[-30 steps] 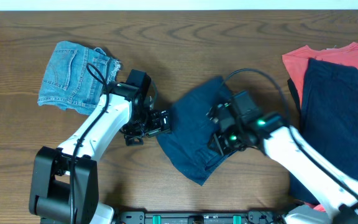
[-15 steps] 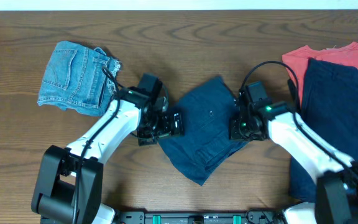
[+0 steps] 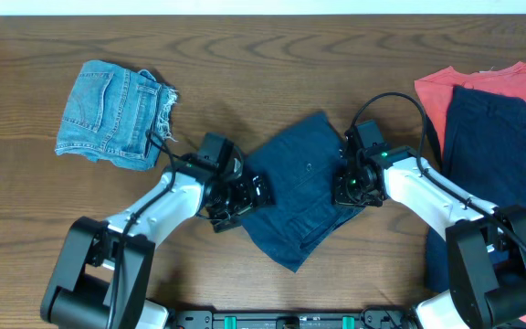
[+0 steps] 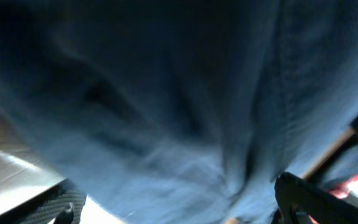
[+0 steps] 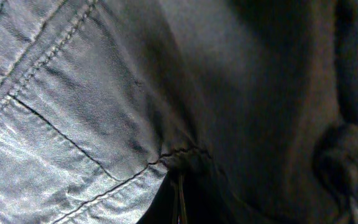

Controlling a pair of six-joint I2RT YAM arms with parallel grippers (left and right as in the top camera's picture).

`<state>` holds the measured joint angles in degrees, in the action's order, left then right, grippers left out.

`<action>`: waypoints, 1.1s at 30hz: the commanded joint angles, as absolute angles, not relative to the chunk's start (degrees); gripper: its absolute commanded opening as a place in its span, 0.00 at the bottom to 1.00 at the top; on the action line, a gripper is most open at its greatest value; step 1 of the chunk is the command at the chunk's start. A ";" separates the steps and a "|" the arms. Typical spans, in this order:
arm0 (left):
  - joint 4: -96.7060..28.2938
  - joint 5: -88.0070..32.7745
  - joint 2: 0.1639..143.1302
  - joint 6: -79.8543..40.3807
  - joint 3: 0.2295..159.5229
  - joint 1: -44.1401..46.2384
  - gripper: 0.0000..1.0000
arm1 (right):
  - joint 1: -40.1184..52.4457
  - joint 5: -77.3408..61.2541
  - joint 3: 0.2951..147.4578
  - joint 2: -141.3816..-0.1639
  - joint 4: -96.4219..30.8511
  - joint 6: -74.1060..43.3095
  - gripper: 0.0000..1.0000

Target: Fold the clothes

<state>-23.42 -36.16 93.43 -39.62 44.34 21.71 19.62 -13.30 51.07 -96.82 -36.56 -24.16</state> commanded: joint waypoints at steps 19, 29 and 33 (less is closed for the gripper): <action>12.80 -30.46 95.15 -52.69 31.31 29.26 0.86 | 19.53 -13.98 50.78 -98.56 -36.42 -23.53 0.01; 15.79 -24.18 95.15 -50.98 31.31 29.71 0.43 | 19.55 -13.98 50.78 -98.56 -36.51 -23.51 0.01; 13.56 -28.53 95.07 -44.14 31.38 29.54 0.14 | 19.46 -14.22 50.98 -97.58 -38.06 -23.00 0.01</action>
